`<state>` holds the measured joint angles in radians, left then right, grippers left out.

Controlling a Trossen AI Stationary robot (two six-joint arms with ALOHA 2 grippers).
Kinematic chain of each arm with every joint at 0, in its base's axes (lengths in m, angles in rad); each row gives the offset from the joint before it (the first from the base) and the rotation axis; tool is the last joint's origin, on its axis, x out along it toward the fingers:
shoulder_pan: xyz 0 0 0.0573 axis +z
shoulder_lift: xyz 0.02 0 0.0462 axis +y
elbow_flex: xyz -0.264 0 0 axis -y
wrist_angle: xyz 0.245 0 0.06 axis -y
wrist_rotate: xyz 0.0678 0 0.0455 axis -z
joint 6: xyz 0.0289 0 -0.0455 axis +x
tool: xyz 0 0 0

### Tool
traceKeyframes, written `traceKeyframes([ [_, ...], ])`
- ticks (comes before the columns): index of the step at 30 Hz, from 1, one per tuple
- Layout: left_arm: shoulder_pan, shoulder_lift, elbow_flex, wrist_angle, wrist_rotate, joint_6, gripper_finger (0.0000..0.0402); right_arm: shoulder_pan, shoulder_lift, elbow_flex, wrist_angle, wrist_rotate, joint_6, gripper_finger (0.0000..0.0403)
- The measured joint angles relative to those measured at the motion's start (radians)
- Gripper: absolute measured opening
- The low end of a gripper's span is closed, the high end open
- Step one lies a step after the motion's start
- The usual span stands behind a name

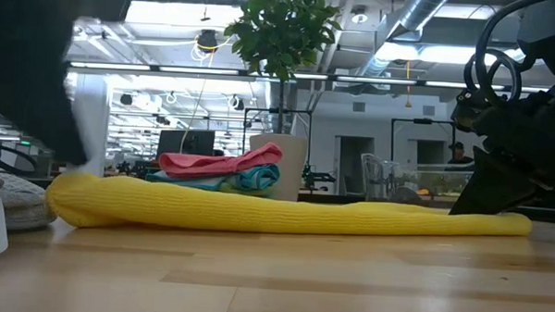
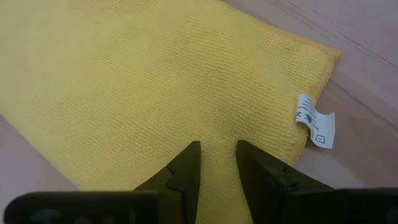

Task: Fold microfiber towels
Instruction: Fold the yellow microfiber towel

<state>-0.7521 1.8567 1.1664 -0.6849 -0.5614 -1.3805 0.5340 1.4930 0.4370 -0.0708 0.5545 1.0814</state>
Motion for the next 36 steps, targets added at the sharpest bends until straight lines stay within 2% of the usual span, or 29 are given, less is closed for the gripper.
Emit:
traceKeyframes([
  [3, -0.010, -0.031, 0.002, 0.008, -0.091, -0.003, 0.0096, 0.000, 0.000, 0.000, 0.000, 0.000, 0.000, 0.0131],
  [9, 0.001, 0.016, 0.001, 0.028, -0.090, 0.006, 0.0071, 0.000, 0.000, 0.000, -0.001, 0.000, 0.001, 0.0131],
  [17, 0.025, 0.091, 0.001, 0.054, 0.048, -0.025, 0.0051, 0.000, 0.000, 0.000, -0.002, -0.002, 0.011, 0.0131],
  [22, 0.016, 0.035, 0.000, -0.039, 0.112, -0.012, 0.0048, 0.000, 0.000, 0.000, -0.003, -0.002, 0.011, 0.0131],
  [28, 0.023, -0.053, 0.000, -0.104, 0.134, 0.083, 0.0048, 0.000, 0.000, 0.000, -0.004, -0.001, 0.010, 0.0131],
  [32, 0.023, -0.153, 0.000, -0.140, 0.066, 0.069, 0.0048, 0.000, 0.000, 0.000, -0.007, -0.001, 0.010, 0.0131],
  [36, 0.012, -0.215, 0.000, -0.131, -0.121, -0.089, 0.0048, 0.000, 0.000, 0.000, -0.002, -0.002, 0.010, 0.0131],
])
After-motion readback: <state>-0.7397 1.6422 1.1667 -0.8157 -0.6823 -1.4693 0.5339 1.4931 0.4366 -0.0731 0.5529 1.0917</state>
